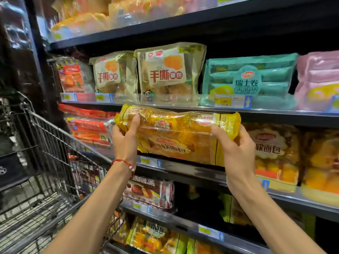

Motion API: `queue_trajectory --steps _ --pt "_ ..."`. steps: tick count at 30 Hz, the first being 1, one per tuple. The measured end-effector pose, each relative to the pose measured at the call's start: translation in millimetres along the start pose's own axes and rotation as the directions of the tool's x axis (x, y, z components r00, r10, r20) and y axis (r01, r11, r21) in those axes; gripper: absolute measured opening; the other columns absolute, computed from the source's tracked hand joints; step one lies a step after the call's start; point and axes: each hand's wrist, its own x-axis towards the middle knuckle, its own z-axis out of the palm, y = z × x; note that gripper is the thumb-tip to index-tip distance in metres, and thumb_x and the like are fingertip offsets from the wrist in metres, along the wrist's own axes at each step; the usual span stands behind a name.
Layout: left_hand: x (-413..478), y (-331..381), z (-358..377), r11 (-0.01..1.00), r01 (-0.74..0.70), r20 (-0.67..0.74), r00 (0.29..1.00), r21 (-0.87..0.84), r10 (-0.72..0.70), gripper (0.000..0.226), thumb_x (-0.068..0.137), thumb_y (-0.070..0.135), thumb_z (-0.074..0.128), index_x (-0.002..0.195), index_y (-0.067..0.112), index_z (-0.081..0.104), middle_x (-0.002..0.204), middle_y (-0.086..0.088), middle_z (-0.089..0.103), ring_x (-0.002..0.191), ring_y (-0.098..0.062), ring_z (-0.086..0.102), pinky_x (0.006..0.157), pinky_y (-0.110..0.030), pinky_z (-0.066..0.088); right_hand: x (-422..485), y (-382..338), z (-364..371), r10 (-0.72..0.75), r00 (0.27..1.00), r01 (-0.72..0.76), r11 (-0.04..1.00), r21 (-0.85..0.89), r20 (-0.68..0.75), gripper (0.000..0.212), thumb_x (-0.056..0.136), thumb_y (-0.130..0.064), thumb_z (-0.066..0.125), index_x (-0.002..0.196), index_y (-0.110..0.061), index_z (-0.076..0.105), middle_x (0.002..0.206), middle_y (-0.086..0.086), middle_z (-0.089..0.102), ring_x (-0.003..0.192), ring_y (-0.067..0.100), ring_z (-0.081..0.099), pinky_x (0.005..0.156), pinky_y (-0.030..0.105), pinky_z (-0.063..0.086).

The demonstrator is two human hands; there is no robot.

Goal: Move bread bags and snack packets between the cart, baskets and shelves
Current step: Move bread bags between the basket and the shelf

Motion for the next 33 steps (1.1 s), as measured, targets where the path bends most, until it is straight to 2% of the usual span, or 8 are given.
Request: queue_trajectory --steps 5,10,15,18,21,25,30,33 --pt "18.4 -6.6 5.2 0.999 -0.008 -0.013 1.0 0.045 0.008 0.104 0.064 0.078 0.072 0.144 0.016 0.048 0.143 -0.005 0.058 0.131 -0.026 0.057 0.111 -0.054 0.045 16.0 27.8 15.3 0.062 0.998 -0.062 0.998 -0.03 -0.001 0.02 0.094 -0.031 0.076 0.113 -0.025 0.074 0.1 -0.012 0.079 0.089 -0.001 0.073 0.068 0.012 0.053" --pt "32.5 -42.4 11.0 0.993 0.069 -0.016 0.998 0.096 -0.067 0.106 0.083 0.067 0.07 0.16 0.009 0.024 0.161 -0.005 0.035 0.147 -0.024 0.036 0.122 -0.043 0.029 27.1 49.6 13.1 0.113 0.994 -0.111 0.989 -0.095 0.008 0.026 0.093 -0.039 0.074 0.118 -0.031 0.072 0.105 -0.016 0.078 0.093 -0.004 0.071 0.069 0.013 0.051" --pt "35.0 -56.5 13.5 0.99 0.106 0.019 0.994 0.093 -0.109 0.09 0.087 0.054 0.075 0.15 0.019 0.021 0.14 -0.001 0.043 0.126 -0.022 0.048 0.104 -0.037 0.039 32.1 62.8 11.9 0.103 0.991 -0.083 0.972 -0.221 0.081 0.076 0.073 -0.055 0.084 0.14 -0.034 0.054 0.12 -0.016 0.072 0.108 0.002 0.069 0.091 0.029 0.055" --pt "32.7 -58.6 14.0 0.993 0.073 0.097 0.992 0.089 -0.082 0.087 0.089 0.043 0.076 0.151 0.02 0.02 0.137 0.002 0.05 0.126 -0.018 0.053 0.099 -0.032 0.044 33.5 79.4 12.2 0.072 0.997 -0.06 0.886 -0.46 0.007 0.092 0.077 -0.057 0.084 0.149 -0.033 0.032 0.129 -0.02 0.06 0.121 0.01 0.061 0.105 0.041 0.051" --pt "33.2 -66.4 12.4 0.99 0.02 0.194 0.98 0.141 -0.047 0.104 0.084 0.044 0.079 0.16 0.026 0.011 0.146 0.003 0.047 0.131 -0.015 0.05 0.107 -0.034 0.041 39.7 97.9 10.2 0.045 0.999 -0.049 0.762 -0.646 -0.022 0.09 0.085 -0.066 0.072 0.152 -0.032 0.023 0.141 -0.004 0.057 0.13 0.025 0.056 0.109 0.05 0.047" --pt "43.3 -80.6 15.1 0.962 -0.07 0.25 0.968 0.263 0.002 0.117 0.079 0.049 0.082 0.163 0.032 0.001 0.167 0.003 0.023 0.15 -0.014 0.027 0.12 -0.033 0.026 55.4 116.9 8.9 0.064 0.997 -0.067 0.703 -0.708 -0.031 0.082 0.091 -0.066 0.064 0.151 -0.021 0.032 0.141 0.004 0.057 0.129 0.029 0.056 0.103 0.049 0.05" --pt "53.8 -103.2 24.7 0.893 -0.168 0.293 0.955 0.416 0.043 0.116 0.085 0.047 0.078 0.164 0.028 -0.006 0.171 0.007 0.007 0.155 -0.012 0.016 0.122 -0.029 0.016 75.1 125.9 3.6 0.126 0.991 -0.111 0.617 -0.779 -0.041 0.046 0.098 -0.053 0.063 0.108 -0.011 0.048 0.099 0.004 0.058 0.103 0.03 0.059 0.076 0.039 0.045" --pt "57.4 -112.6 25.7 0.887 -0.157 0.283 0.959 0.433 0.031 0.115 0.085 0.047 0.079 0.164 0.027 -0.002 0.171 0.007 0.011 0.154 -0.011 0.019 0.125 -0.034 0.02 76.5 131.8 -1.9 0.099 0.994 -0.103 0.578 -0.81 -0.055 0.068 0.098 -0.054 0.064 0.135 0.001 0.046 0.116 0.013 0.061 0.114 0.032 0.055 0.084 0.04 0.047"
